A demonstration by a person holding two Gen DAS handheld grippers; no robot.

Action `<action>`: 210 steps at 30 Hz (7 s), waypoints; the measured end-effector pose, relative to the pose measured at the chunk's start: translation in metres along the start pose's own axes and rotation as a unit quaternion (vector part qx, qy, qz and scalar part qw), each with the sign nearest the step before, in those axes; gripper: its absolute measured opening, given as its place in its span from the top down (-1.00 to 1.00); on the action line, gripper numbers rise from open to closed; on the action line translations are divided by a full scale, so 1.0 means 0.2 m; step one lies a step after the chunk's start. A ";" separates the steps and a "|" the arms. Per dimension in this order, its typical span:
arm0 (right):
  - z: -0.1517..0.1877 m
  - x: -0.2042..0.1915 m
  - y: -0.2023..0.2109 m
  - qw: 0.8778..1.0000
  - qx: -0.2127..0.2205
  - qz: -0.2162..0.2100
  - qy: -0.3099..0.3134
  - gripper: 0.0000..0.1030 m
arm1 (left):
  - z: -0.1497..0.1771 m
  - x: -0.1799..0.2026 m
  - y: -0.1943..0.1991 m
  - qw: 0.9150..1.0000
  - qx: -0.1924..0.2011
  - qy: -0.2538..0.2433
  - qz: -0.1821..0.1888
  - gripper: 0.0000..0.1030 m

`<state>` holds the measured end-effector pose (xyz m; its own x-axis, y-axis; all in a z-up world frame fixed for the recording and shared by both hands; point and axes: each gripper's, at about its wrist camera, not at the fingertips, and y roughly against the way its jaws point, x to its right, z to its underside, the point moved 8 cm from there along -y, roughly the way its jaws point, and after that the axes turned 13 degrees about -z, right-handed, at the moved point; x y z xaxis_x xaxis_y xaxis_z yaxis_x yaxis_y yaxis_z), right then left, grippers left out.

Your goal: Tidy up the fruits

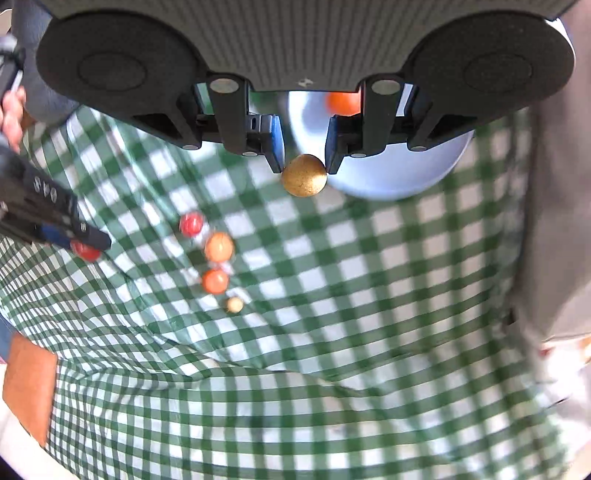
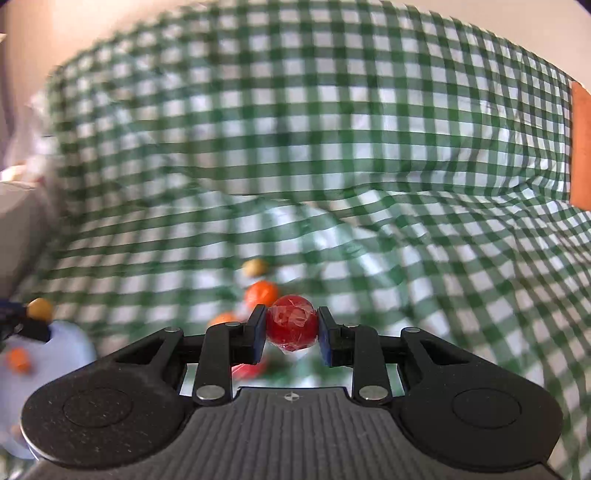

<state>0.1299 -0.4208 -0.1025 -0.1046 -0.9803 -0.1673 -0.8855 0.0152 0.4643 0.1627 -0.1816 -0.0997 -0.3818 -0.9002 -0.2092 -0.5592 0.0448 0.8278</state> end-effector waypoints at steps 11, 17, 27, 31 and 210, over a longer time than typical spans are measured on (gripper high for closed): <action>0.25 -0.79 0.48 0.991 -0.028 -0.130 0.033 0.42 | 0.52 -0.37 0.44 0.998 -0.008 0.062 -0.034 0.50; 0.34 -1.04 0.63 0.985 -0.036 -0.154 0.068 0.42 | 0.70 -0.51 0.54 0.995 -0.010 0.087 -0.052 0.50; 0.42 -1.17 0.72 0.983 -0.038 -0.149 0.100 0.42 | 0.78 -0.56 0.63 0.994 0.003 0.095 -0.060 0.50; 0.42 -1.17 0.72 0.983 -0.038 -0.149 0.101 0.42 | 0.78 -0.56 0.62 0.994 0.001 0.096 -0.060 0.50; 0.35 0.60 -0.52 0.973 0.021 0.212 -0.087 -0.34 | -0.41 0.77 -1.04 0.997 -0.054 -0.047 -0.030 -1.00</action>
<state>0.1782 -0.5265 -0.2318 -0.5365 -0.8360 -0.1153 -0.7637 0.4229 0.4878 0.2802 -0.3659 -0.2608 -0.4207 -0.8549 -0.3036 -0.5018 -0.0595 0.8629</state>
